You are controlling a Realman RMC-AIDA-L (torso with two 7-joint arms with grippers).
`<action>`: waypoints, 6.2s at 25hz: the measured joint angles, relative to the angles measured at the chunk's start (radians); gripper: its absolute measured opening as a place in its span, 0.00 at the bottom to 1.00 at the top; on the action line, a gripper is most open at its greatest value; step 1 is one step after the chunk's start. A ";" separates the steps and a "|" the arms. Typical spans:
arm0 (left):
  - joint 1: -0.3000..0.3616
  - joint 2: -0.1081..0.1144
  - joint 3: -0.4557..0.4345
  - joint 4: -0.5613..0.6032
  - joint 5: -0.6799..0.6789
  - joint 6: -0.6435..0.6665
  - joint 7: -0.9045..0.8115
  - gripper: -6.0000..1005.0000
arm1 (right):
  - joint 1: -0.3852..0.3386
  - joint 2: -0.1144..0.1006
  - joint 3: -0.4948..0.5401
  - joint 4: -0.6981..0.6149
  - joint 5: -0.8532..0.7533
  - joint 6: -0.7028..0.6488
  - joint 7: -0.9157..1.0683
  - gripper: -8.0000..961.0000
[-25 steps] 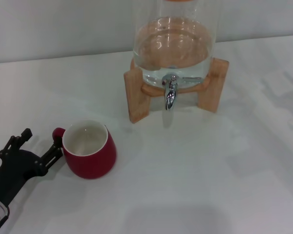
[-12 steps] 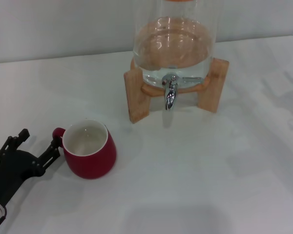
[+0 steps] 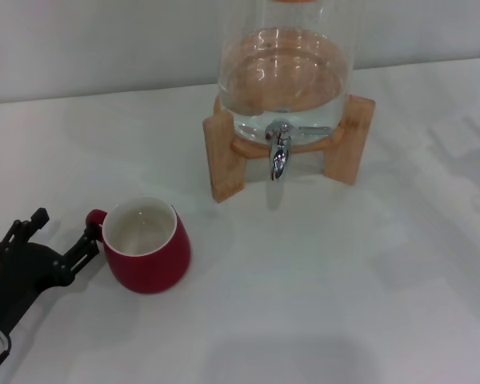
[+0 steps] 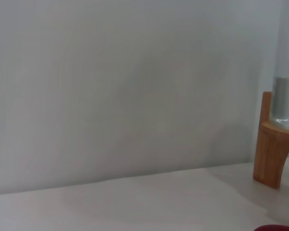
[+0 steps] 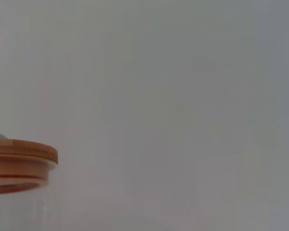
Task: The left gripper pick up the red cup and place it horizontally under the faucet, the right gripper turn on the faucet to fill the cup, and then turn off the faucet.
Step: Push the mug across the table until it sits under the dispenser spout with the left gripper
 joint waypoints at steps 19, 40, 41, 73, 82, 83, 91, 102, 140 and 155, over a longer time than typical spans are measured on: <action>-0.021 0.000 0.000 0.000 0.000 -0.024 0.000 0.82 | 0.002 0.000 0.004 -0.003 0.000 0.001 0.000 0.80; -0.033 -0.006 -0.007 -0.001 -0.003 -0.058 0.000 0.46 | 0.002 0.000 0.004 -0.006 0.000 0.001 0.000 0.80; -0.034 -0.006 -0.007 -0.002 -0.003 -0.060 0.000 0.44 | 0.002 0.000 0.004 -0.006 0.000 0.001 0.000 0.80; -0.087 -0.005 0.053 -0.025 0.000 -0.061 -0.076 0.12 | 0.013 0.000 0.005 -0.004 0.002 0.017 -0.001 0.80; -0.146 0.001 0.123 -0.020 0.000 -0.060 -0.153 0.12 | 0.013 0.000 -0.002 0.002 0.000 0.008 0.005 0.80; -0.147 0.002 0.126 -0.020 0.000 -0.060 -0.154 0.12 | 0.012 0.000 -0.003 0.002 -0.001 0.007 0.006 0.80; -0.158 -0.002 0.147 -0.019 0.000 -0.071 -0.157 0.12 | 0.005 0.001 -0.004 0.011 -0.004 -0.012 0.007 0.80; -0.175 -0.008 0.177 -0.026 0.000 -0.098 -0.158 0.12 | 0.004 0.002 -0.004 0.033 -0.006 -0.036 0.008 0.80; -0.243 -0.009 0.276 -0.048 0.000 -0.150 -0.192 0.12 | -0.007 0.001 -0.005 0.066 -0.002 -0.117 0.008 0.80; -0.244 -0.009 0.287 -0.047 0.000 -0.154 -0.209 0.12 | -0.007 0.001 -0.005 0.066 -0.006 -0.124 0.008 0.80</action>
